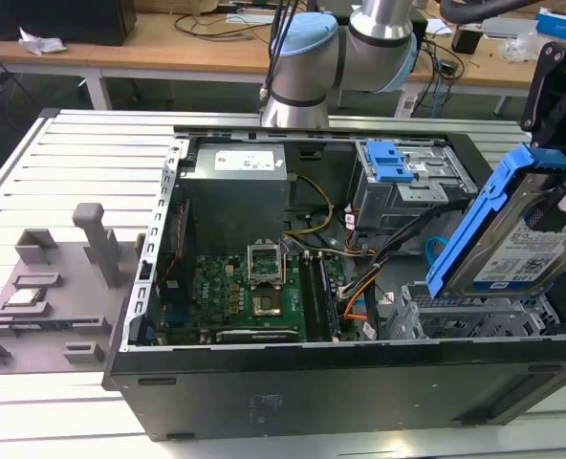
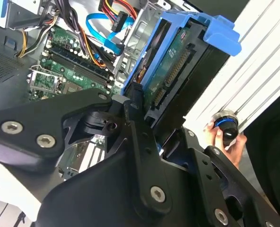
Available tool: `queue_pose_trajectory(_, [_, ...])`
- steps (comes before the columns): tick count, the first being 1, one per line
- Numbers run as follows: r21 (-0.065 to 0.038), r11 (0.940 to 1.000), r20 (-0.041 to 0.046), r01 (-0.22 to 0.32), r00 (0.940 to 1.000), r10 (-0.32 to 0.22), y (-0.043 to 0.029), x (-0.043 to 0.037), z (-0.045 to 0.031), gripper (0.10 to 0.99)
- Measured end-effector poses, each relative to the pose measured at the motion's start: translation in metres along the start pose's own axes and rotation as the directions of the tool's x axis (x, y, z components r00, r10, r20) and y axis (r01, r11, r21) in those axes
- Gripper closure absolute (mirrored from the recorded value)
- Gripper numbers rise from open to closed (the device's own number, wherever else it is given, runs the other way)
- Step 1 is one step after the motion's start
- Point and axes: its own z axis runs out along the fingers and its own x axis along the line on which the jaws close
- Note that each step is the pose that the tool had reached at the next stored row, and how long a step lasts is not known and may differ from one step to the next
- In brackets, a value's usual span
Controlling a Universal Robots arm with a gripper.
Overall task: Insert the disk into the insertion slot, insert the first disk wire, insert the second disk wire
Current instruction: 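Insert the disk into the insertion slot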
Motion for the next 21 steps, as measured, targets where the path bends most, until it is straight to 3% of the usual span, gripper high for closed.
queue_pose_trajectory(8, [0.0, 1.0, 0.0, 0.0, 1.0, 0.0, 0.0003, -0.0069, 0.0094, 0.725])
queue_pose_trajectory(21, [0.0, 1.0, 0.0012, 0.0, 1.0, 0.0, 0.0013, -0.0082, 0.0277, 0.725])
